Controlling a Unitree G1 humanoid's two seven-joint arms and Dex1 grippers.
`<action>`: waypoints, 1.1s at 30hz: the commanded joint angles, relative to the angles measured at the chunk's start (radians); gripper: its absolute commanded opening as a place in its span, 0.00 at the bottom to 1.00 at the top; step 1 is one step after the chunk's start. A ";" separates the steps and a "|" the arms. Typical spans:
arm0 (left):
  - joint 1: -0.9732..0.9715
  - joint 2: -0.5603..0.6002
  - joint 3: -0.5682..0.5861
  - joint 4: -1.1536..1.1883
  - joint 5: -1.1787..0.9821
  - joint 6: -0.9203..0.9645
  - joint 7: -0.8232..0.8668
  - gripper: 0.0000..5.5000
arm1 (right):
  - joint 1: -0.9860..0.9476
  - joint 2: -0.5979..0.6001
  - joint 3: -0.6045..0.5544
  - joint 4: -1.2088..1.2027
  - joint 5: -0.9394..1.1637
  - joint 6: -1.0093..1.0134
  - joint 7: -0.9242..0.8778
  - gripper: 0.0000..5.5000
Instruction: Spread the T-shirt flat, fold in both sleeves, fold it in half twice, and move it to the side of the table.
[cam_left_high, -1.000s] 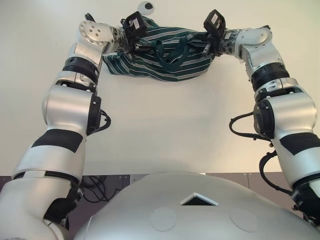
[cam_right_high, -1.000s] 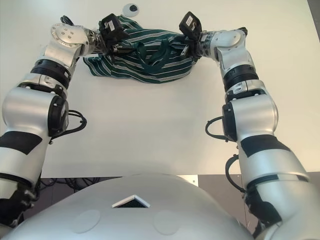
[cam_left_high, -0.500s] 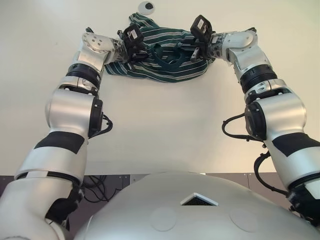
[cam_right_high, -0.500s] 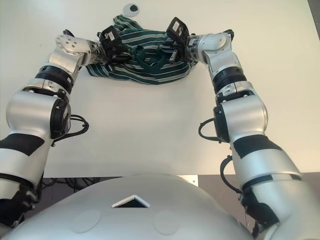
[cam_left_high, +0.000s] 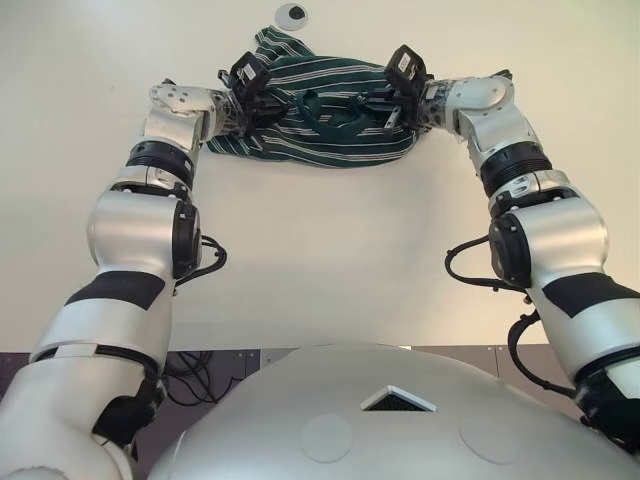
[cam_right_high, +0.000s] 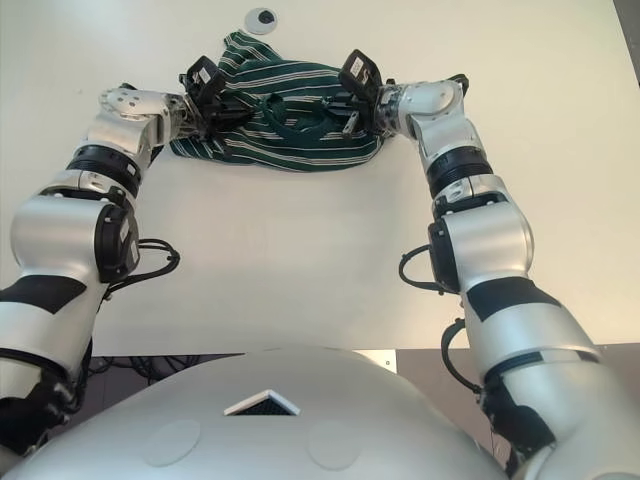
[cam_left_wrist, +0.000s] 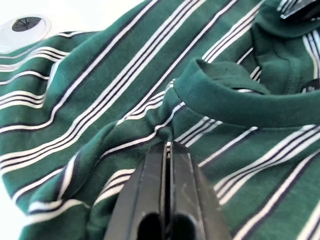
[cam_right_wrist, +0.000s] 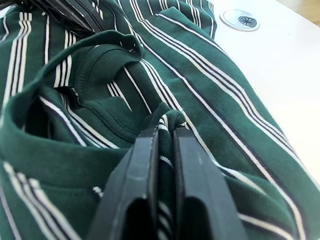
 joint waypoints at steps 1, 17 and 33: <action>0.054 0.021 0.037 0.004 -0.033 -0.001 -0.018 0.00 | 0.041 -0.023 -0.025 -0.066 0.036 0.027 0.026 0.01; 0.099 -0.017 0.156 -0.252 -0.258 -0.105 -0.125 0.00 | 0.160 -0.079 -0.146 -0.476 0.264 0.145 0.114 0.01; 0.069 0.043 0.186 -0.517 -0.354 -0.048 -0.047 0.00 | 0.100 -0.138 -0.183 -0.638 0.307 0.213 0.063 0.01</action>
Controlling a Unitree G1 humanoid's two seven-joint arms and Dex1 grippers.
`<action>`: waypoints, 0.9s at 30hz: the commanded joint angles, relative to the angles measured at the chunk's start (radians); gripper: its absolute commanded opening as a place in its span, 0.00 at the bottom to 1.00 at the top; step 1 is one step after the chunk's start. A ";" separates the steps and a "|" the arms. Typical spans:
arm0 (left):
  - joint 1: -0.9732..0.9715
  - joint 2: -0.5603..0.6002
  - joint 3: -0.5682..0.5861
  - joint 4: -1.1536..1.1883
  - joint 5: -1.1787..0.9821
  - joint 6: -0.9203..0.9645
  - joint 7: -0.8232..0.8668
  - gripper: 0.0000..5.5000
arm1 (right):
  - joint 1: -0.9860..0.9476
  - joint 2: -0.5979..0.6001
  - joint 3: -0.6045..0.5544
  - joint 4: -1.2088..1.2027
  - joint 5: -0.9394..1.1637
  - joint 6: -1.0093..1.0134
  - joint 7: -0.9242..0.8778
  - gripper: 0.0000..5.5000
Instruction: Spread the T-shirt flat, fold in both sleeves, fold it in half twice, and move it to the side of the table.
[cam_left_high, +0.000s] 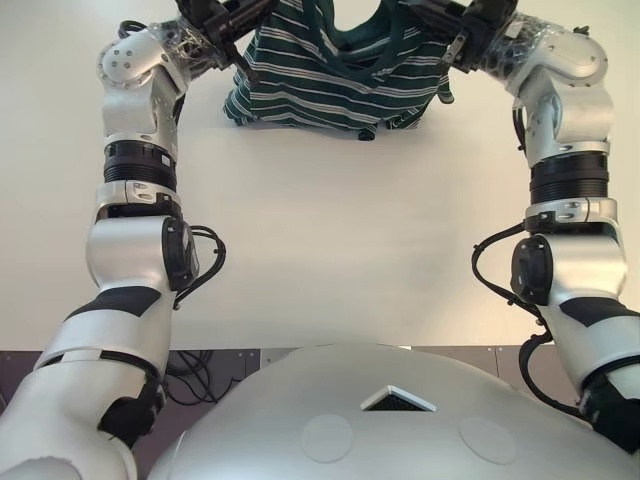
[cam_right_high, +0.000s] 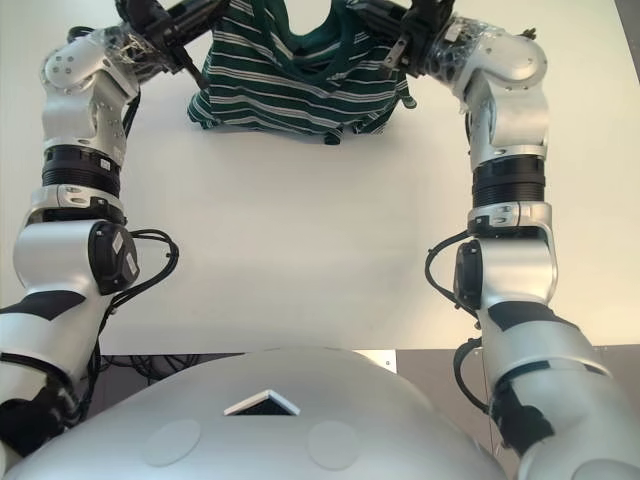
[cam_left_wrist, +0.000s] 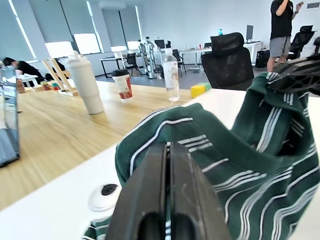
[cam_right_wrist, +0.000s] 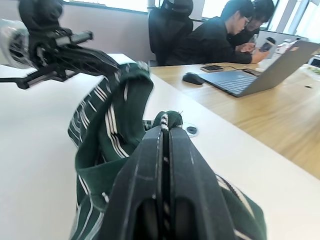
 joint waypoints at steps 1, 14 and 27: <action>-0.036 0.014 0.000 -0.042 -0.004 -0.001 0.033 0.00 | -0.062 -0.018 -0.013 -0.010 0.023 0.003 -0.020 0.01; -0.203 0.021 0.016 -0.074 -0.011 -0.062 0.172 0.00 | -0.273 -0.019 -0.071 0.015 0.073 -0.057 -0.106 0.01; -0.281 0.123 0.009 -0.361 -0.105 0.132 0.088 0.00 | -0.358 -0.065 -0.141 -0.221 0.245 0.119 -0.117 0.01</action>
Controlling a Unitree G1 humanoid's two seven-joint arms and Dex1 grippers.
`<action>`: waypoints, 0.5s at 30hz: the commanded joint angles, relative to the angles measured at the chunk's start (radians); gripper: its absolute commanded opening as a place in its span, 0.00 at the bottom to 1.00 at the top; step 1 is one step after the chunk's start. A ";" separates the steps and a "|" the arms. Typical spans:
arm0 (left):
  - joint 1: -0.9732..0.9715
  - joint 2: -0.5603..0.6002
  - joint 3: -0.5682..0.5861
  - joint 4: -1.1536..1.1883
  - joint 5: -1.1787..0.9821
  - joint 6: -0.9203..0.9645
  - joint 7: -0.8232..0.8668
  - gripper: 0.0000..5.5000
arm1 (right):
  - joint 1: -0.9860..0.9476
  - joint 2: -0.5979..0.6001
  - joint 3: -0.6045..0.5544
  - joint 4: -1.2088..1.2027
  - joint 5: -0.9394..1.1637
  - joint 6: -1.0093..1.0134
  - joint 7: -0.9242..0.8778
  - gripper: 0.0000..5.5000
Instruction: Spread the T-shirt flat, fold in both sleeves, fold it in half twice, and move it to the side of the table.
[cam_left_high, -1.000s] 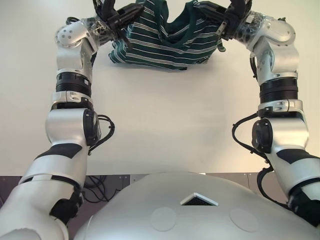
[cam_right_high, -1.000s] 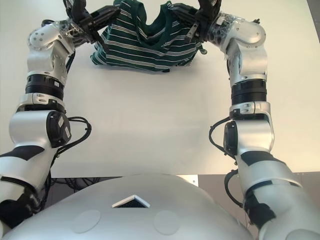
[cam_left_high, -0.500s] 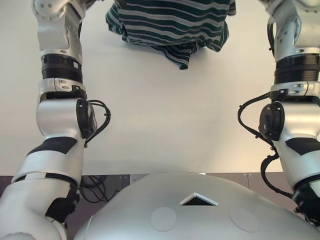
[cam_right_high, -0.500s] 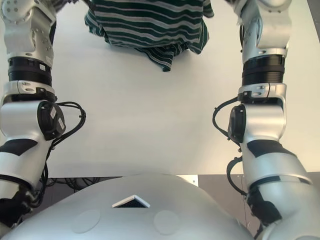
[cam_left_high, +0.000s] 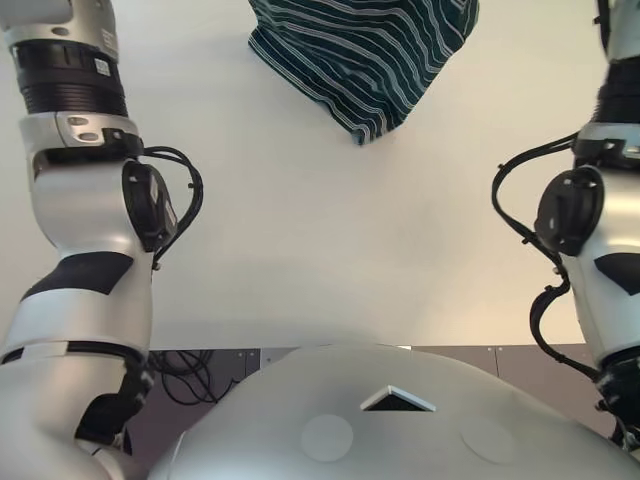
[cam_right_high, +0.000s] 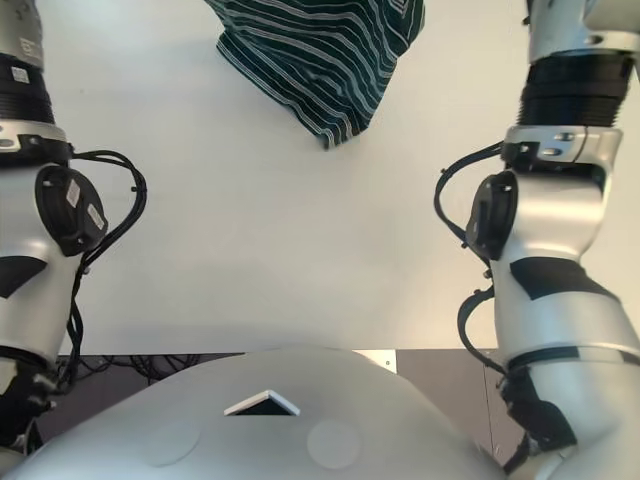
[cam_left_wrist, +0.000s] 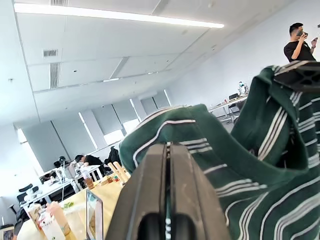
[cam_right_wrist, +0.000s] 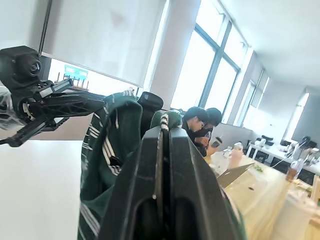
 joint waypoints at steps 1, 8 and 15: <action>-0.026 0.055 -0.010 -0.136 -0.051 0.117 -0.062 0.00 | -0.047 -0.031 -0.022 -0.096 0.082 0.098 0.014 0.01; 0.056 0.231 0.006 -0.475 -0.249 0.501 -0.215 0.00 | 0.039 -0.134 -0.044 -0.422 0.371 0.489 0.100 0.01; 0.064 0.406 0.133 -0.735 -0.620 0.934 -0.256 0.00 | 0.119 -0.261 -0.188 -0.675 0.785 0.797 0.066 0.01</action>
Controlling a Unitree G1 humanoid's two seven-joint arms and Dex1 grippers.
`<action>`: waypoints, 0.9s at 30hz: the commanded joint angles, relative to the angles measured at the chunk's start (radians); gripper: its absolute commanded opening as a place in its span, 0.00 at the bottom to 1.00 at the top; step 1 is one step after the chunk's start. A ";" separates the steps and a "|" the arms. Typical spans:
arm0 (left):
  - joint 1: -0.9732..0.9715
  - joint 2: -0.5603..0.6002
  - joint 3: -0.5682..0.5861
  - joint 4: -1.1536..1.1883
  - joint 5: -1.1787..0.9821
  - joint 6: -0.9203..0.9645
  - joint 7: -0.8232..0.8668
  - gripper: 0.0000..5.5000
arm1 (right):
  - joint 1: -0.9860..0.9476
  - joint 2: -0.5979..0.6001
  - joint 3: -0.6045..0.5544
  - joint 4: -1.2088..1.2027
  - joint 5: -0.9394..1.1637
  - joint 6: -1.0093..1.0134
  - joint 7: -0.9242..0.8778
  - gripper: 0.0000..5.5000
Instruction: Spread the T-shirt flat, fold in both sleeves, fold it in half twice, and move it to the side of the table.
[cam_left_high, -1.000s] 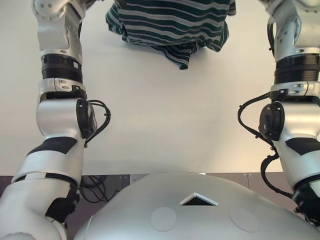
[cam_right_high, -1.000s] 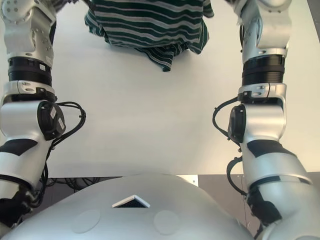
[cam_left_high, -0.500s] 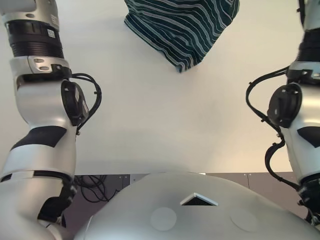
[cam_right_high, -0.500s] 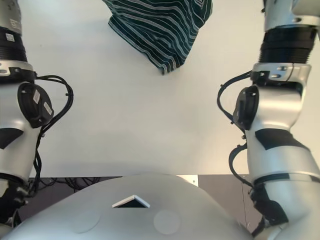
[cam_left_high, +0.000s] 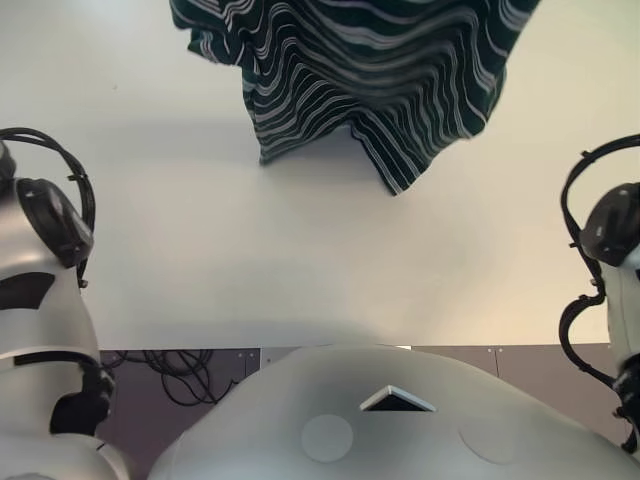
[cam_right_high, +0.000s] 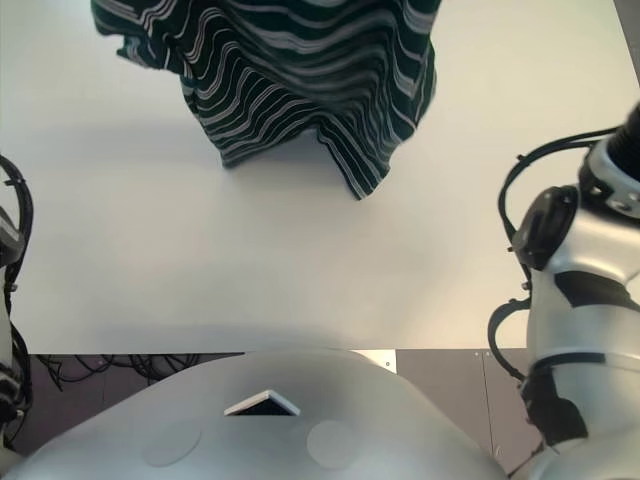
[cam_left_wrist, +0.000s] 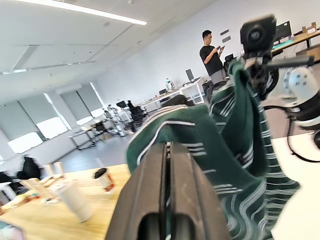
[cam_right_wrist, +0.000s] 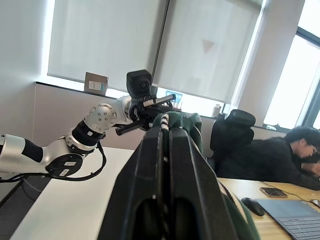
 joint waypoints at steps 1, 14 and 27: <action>-0.047 0.083 0.083 -0.102 -0.204 0.193 -0.002 0.00 | -0.007 -0.065 -0.086 -0.087 0.220 0.105 -0.053 0.01; 0.137 0.205 -0.152 -0.134 -0.113 0.174 -0.025 0.00 | 0.161 -0.190 0.090 -0.124 0.224 0.084 -0.138 0.01; 0.298 -0.111 -0.557 0.261 0.567 -0.355 0.219 0.00 | 0.330 0.040 0.572 0.377 -0.640 -0.507 -0.161 0.01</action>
